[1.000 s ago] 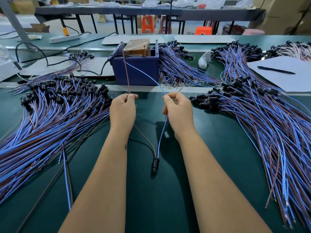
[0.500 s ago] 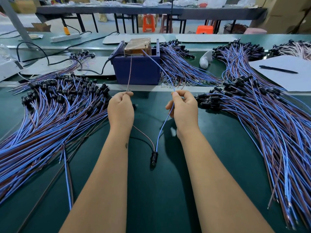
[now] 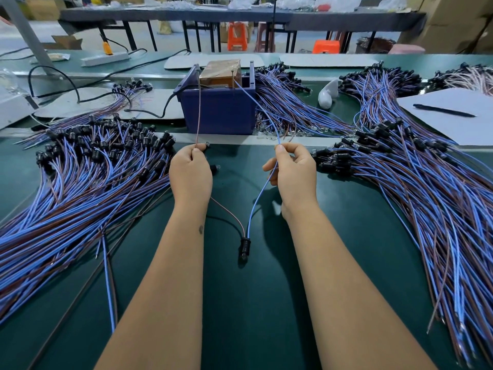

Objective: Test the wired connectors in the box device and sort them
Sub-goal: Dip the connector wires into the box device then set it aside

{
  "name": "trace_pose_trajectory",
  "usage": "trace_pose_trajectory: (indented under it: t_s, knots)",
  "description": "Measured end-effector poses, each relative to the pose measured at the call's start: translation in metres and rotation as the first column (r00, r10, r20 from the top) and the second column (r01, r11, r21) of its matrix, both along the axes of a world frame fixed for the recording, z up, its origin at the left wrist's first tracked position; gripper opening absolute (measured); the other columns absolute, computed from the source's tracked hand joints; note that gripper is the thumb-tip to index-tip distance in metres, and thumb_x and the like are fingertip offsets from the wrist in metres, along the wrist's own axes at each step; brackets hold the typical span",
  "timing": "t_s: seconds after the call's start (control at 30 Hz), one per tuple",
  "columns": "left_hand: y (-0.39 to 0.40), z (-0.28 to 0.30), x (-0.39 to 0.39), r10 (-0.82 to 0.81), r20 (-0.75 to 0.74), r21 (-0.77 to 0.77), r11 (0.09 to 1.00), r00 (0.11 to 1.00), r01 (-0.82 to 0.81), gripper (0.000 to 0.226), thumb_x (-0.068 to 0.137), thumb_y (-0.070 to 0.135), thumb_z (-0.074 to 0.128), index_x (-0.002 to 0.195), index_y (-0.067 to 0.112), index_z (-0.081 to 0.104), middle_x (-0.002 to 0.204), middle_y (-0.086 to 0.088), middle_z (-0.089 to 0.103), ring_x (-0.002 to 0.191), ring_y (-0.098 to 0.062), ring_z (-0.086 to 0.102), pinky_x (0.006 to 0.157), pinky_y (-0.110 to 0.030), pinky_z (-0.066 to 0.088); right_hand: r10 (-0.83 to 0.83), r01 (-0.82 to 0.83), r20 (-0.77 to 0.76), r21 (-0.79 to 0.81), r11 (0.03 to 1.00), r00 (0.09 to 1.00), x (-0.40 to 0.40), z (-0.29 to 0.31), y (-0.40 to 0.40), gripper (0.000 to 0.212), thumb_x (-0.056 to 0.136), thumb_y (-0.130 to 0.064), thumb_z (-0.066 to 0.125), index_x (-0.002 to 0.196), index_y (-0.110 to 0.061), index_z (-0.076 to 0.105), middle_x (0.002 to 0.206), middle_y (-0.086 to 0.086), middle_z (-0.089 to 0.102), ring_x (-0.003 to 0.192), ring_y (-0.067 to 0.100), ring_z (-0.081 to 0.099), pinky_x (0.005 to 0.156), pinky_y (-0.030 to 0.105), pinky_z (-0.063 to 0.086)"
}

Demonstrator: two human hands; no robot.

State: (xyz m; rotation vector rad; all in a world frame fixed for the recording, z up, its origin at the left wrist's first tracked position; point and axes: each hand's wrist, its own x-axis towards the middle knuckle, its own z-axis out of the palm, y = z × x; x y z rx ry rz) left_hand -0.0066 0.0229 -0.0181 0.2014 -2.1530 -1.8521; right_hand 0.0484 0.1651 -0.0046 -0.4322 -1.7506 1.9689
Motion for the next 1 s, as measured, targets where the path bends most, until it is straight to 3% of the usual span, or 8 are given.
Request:
trace_pose_trajectory:
  t_s: [0.13, 0.37, 0.57, 0.77, 1.0]
  knots:
    - [-0.0011, -0.0001, -0.0014, 0.003, -0.001, 0.014, 1.000, 1.000, -0.003, 0.031, 0.099, 0.016, 0.036, 0.106, 0.018, 0.067, 0.061, 0.006, 0.047, 0.052, -0.011, 0.038, 0.060, -0.032, 0.040, -0.011, 0.011, 0.011, 0.015, 1.000, 1.000, -0.0013, 0.0000, 0.0002, 0.013, 0.100, -0.017, 0.049, 0.090, -0.019, 0.055, 0.059, -0.002, 0.062, 0.054, 0.009, 0.049, 0.052, 0.020, 0.043]
    - [-0.0020, 0.0006, -0.0022, 0.036, -0.009, 0.017, 0.999, 0.999, -0.036, 0.032, 0.098, 0.015, 0.036, 0.103, 0.020, 0.067, 0.063, 0.008, 0.048, 0.051, -0.006, 0.039, 0.052, -0.022, 0.035, -0.040, 0.039, 0.025, 0.028, 0.999, 0.999, -0.0054, -0.0023, 0.0004, 0.010, 0.100, -0.017, 0.050, 0.092, -0.017, 0.056, 0.058, -0.002, 0.062, 0.057, 0.012, 0.051, 0.060, 0.027, 0.043]
    - [-0.0025, 0.0007, -0.0040, 0.040, -0.015, 0.014, 0.999, 0.999, -0.040, 0.032, 0.097, 0.015, 0.036, 0.101, 0.020, 0.067, 0.066, 0.007, 0.053, 0.058, -0.009, 0.045, 0.057, -0.026, 0.036, -0.045, 0.042, 0.042, 0.075, 0.996, 0.998, -0.0080, -0.0034, -0.0010, 0.012, 0.099, -0.019, 0.050, 0.090, -0.021, 0.057, 0.056, -0.005, 0.062, 0.059, 0.012, 0.053, 0.063, 0.031, 0.046]
    - [-0.0025, -0.0005, -0.0052, 0.038, -0.004, 0.029, 0.999, 0.999, -0.038, 0.031, 0.095, 0.017, 0.038, 0.102, 0.023, 0.067, 0.064, 0.008, 0.053, 0.051, -0.003, 0.045, 0.053, -0.023, 0.036, -0.046, 0.041, 0.042, 0.126, 0.991, 0.998, -0.0089, -0.0041, -0.0024, 0.013, 0.099, -0.019, 0.050, 0.088, -0.022, 0.057, 0.056, -0.005, 0.062, 0.060, 0.012, 0.053, 0.065, 0.034, 0.047]
    - [-0.0022, 0.0012, -0.0031, 0.016, -0.002, 0.061, 0.998, 1.000, -0.016, 0.032, 0.093, 0.014, 0.037, 0.089, 0.027, 0.066, 0.066, 0.007, 0.055, 0.062, -0.012, 0.050, 0.065, -0.031, 0.044, -0.046, 0.039, 0.051, 0.132, 0.990, 0.998, -0.0088, -0.0047, -0.0029, 0.014, 0.099, -0.020, 0.050, 0.088, -0.023, 0.058, 0.053, -0.006, 0.062, 0.060, 0.011, 0.053, 0.069, 0.038, 0.048]
